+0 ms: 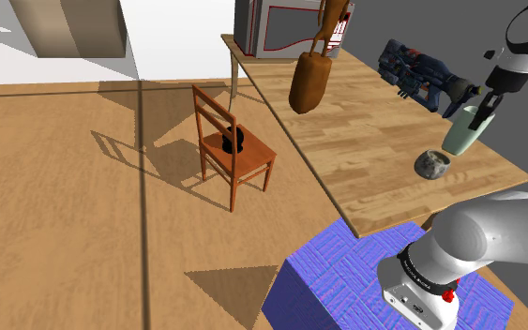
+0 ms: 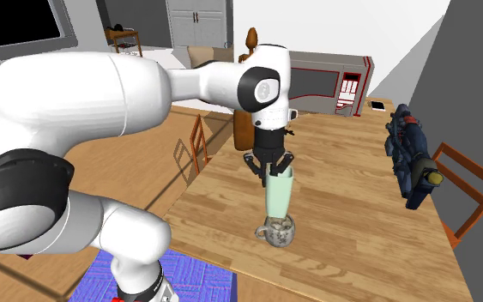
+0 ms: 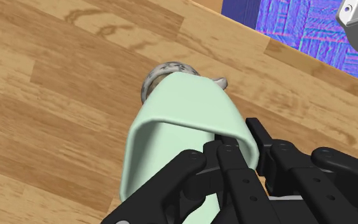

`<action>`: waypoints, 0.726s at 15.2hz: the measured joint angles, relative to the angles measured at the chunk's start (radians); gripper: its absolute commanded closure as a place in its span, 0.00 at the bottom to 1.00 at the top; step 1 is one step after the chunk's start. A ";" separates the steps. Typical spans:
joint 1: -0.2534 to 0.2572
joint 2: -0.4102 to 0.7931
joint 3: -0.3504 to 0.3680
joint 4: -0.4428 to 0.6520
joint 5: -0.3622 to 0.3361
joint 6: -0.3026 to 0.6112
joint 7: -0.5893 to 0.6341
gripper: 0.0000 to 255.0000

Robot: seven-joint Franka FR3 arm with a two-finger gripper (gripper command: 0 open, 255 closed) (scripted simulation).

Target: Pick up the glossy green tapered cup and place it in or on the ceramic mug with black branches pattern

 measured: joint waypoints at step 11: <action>-0.004 0.013 -0.034 -0.096 -0.023 0.109 0.018 1.00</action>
